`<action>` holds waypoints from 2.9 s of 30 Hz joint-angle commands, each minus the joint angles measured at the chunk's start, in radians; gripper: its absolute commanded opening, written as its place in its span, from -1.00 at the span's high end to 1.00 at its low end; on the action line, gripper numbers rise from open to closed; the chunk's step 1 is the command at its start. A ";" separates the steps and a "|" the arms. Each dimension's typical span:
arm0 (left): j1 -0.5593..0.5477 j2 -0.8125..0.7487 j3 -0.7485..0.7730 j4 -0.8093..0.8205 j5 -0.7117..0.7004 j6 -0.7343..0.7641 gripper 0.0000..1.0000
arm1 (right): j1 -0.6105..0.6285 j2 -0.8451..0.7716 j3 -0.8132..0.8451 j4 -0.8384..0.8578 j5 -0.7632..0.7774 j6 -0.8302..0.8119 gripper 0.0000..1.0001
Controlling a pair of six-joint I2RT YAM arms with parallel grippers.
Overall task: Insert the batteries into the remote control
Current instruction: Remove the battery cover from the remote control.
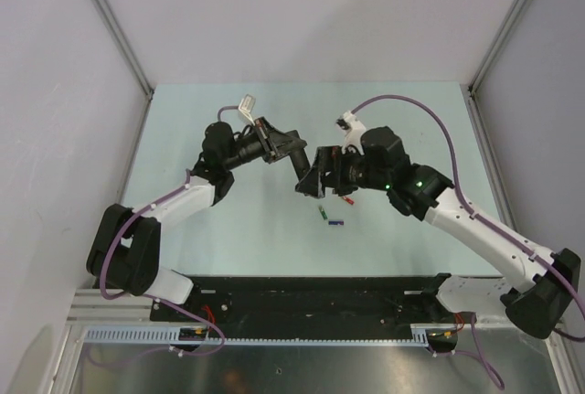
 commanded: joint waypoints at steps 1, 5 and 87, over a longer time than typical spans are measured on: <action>0.004 -0.003 0.005 -0.008 -0.023 0.043 1.00 | 0.093 0.055 0.095 -0.208 0.283 -0.123 -0.93; 0.004 -0.010 0.004 -0.027 -0.031 0.052 1.00 | 0.150 0.108 0.152 -0.276 0.430 -0.142 -0.86; 0.023 -0.026 0.022 -0.113 -0.054 0.092 1.00 | 0.270 0.129 0.241 -0.321 0.604 -0.158 1.00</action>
